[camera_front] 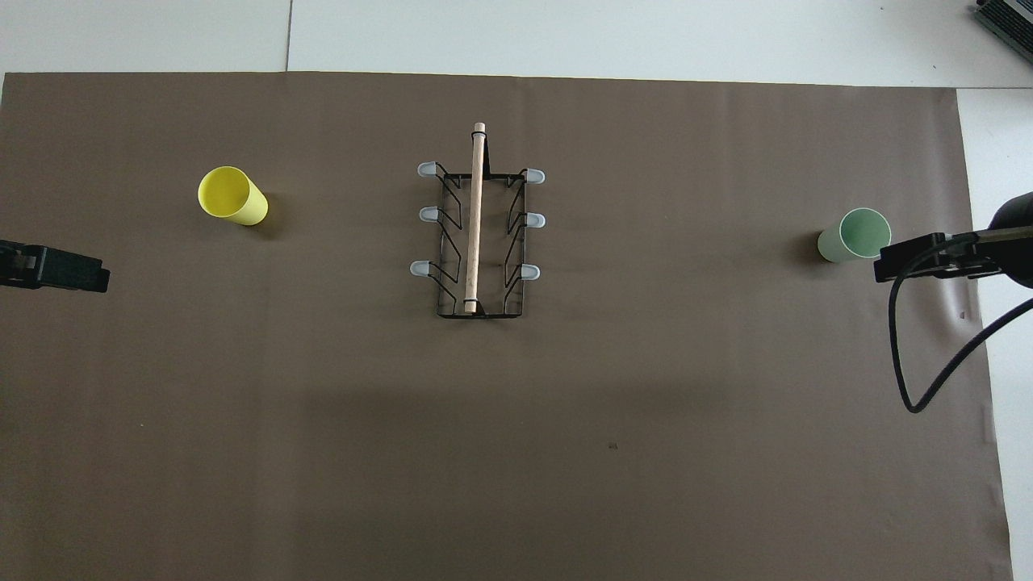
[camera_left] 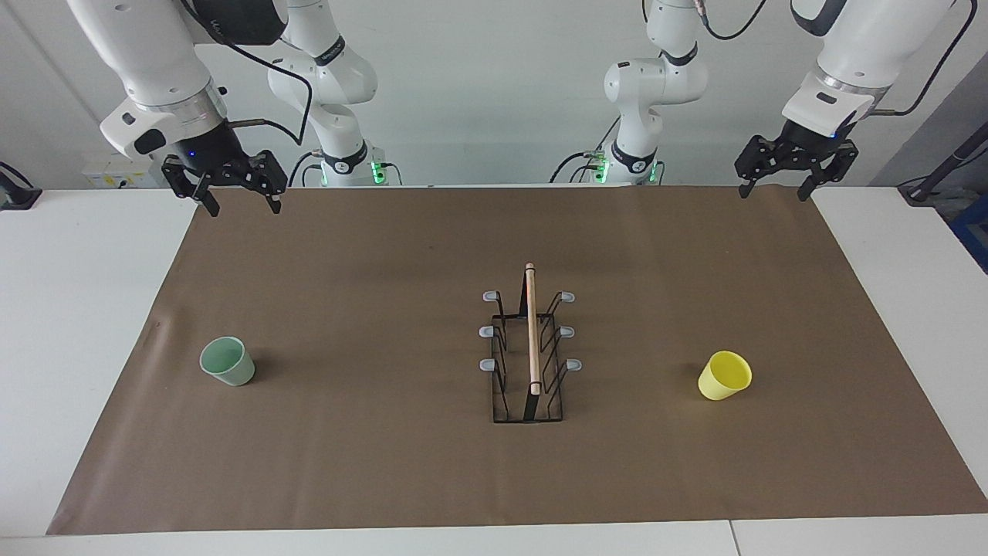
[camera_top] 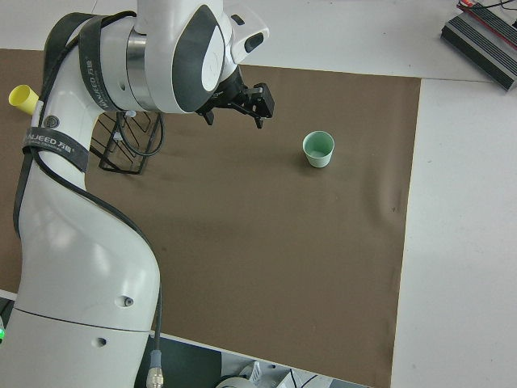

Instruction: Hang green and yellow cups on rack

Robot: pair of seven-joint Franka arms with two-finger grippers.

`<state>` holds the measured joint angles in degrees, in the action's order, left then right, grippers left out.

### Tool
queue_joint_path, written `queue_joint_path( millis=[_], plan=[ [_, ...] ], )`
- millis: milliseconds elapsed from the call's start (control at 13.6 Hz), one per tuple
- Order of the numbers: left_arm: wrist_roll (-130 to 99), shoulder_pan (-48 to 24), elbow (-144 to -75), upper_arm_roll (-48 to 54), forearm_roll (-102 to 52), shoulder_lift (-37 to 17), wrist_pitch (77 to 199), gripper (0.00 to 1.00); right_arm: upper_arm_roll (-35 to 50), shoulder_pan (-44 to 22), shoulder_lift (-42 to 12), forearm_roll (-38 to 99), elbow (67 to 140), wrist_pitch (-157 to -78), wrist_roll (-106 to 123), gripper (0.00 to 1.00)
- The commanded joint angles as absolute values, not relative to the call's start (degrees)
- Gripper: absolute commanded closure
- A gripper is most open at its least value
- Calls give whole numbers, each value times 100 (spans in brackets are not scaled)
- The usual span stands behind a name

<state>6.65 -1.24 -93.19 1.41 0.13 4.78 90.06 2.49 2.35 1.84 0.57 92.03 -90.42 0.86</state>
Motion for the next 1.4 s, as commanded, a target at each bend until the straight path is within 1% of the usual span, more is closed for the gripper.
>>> queue_joint_path(
  millis=[0, 442, 589, 810, 957, 1031, 1178, 1252, 1325],
  plan=[
    [615, -149, -9281, 123, -26, 527, 8894, 0, 290, 299, 255, 132, 9142, -9044, 114, 0],
    [589, -106, -9413, 62, -26, 606, 8859, 0, 281, 281, 299, 132, 9141, -9044, 114, 0],
    [493, -97, -9737, 53, -53, 711, 9122, 0, 281, 281, 308, 132, 9149, -9044, 123, 0],
    [-87, -62, -9923, 44, -53, 555, 9420, 0, 290, 246, 264, 106, 9228, -9228, 114, 0],
    [-114, -18, -9801, 9, -53, 82, 9640, 0, 299, 220, 63, 10, 9263, -9482, 105, 0],
    [-123, -18, -9687, -70, -53, -199, 9755, 0, 299, 46, -69, -87, 9264, -9527, 97, 0],
    [-228, -18, -9179, -280, -140, -981, 9826, 0, 299, -218, -316, -709, 9298, -9729, 97, 0],
    [-368, -18, -8845, -403, -184, -1358, 9948, 0, 299, -255, -369, -781, 9412, -9869, 97, 0],
    [-517, -18, -8650, -491, -376, -1632, 10071, 0, 299, -255, -387, -826, 9526, -9957, 105, 0]
  ],
)
